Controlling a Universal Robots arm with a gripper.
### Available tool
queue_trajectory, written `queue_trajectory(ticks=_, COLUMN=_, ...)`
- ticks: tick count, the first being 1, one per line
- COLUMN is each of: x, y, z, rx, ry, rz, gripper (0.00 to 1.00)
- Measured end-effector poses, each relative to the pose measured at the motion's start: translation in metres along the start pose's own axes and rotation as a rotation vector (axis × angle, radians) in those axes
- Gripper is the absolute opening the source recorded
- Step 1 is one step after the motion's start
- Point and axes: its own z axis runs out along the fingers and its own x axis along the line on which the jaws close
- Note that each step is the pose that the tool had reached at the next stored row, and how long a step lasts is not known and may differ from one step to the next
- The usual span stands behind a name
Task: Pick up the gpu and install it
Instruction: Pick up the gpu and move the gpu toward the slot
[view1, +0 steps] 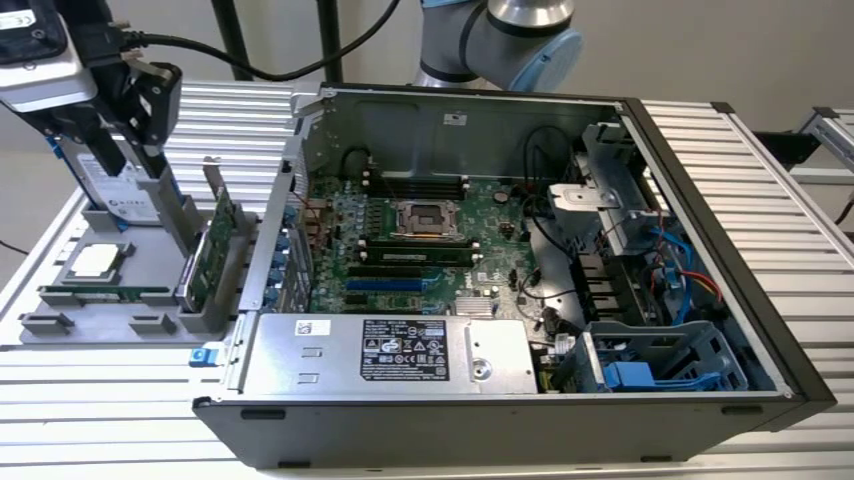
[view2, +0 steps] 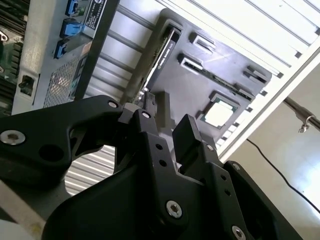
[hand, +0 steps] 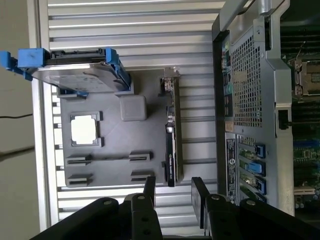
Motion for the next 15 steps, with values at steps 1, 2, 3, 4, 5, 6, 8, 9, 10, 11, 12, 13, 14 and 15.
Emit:
queue_trajectory(ticks=1, x=0.0000, y=0.0000, z=0.0008, rx=0.0000, ry=0.0000, rz=0.000, gripper=1.00)
queue_trajectory(ticks=2, x=0.0000, y=-0.0001, z=0.0016, rx=0.0001, ry=0.0001, rz=0.000, gripper=1.00)
queue_trajectory(ticks=3, x=0.0000, y=-0.0001, z=0.0024, rx=0.0001, ry=0.0001, rz=0.000, gripper=1.00)
queue_trajectory(ticks=4, x=0.0000, y=-0.0001, z=0.0031, rx=0.0001, ry=0.0000, rz=0.000, gripper=1.00)
queue_trajectory(ticks=5, x=0.0000, y=-0.0001, z=0.0038, rx=0.0001, ry=0.0001, rz=0.000, gripper=1.00)
queue_trajectory(ticks=6, x=-0.0002, y=-0.0002, z=0.0044, rx=0.0001, ry=0.0001, rz=0.000, gripper=1.00)
queue_trajectory(ticks=8, x=-0.0005, y=-0.0002, z=0.0057, rx=0.0001, ry=0.0001, rz=0.000, gripper=1.00)
queue_trajectory(ticks=9, x=-0.0007, y=-0.0003, z=0.0063, rx=0.0001, ry=0.0001, rz=0.000, gripper=1.00)
queue_trajectory(ticks=10, x=-0.0008, y=-0.0003, z=0.0069, rx=0.0001, ry=0.0001, rz=0.000, gripper=1.00)
queue_trajectory(ticks=11, x=-0.0010, y=-0.0003, z=0.0076, rx=0.0001, ry=0.0001, rz=0.000, gripper=1.00)
queue_trajectory(ticks=12, x=-0.0011, y=-0.0003, z=0.0082, rx=0.0001, ry=0.0001, rz=0.000, gripper=1.00)
queue_trajectory(ticks=13, x=-0.0013, y=-0.0003, z=0.0088, rx=0.0001, ry=0.0002, rz=0.000, gripper=1.00)
queue_trajectory(ticks=14, x=-0.0014, y=-0.0003, z=0.0094, rx=0.0001, ry=0.0003, rz=0.000, gripper=1.00)
queue_trajectory(ticks=15, x=-0.0014, y=-0.0004, z=0.0100, rx=0.0000, ry=0.0004, rz=0.000, gripper=1.00)
